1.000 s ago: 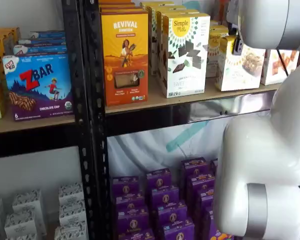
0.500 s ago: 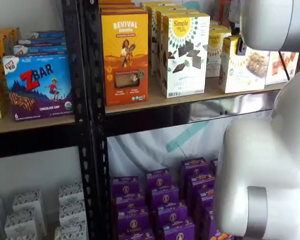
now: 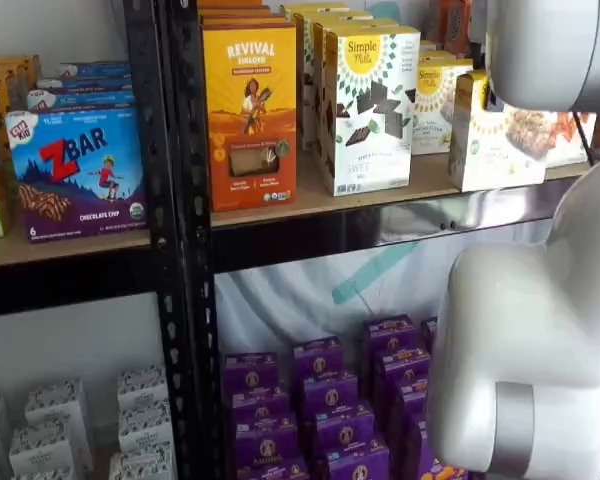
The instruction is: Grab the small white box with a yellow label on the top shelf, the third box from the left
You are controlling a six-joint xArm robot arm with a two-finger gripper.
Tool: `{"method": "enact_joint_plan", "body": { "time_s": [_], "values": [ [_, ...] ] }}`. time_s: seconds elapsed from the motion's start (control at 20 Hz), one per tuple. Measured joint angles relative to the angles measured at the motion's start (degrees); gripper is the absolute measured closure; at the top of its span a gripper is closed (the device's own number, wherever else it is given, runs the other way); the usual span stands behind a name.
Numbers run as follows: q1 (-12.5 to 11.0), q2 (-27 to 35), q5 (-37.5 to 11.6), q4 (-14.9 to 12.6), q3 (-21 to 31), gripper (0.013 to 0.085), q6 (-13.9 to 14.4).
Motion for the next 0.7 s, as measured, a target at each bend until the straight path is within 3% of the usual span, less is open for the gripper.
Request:
{"method": "enact_joint_plan", "body": {
  "time_s": [0.7],
  "values": [
    [-1.39, -6.73, 1.88, -1.65, 7.05, 0.0690, -1.88]
  ]
}}
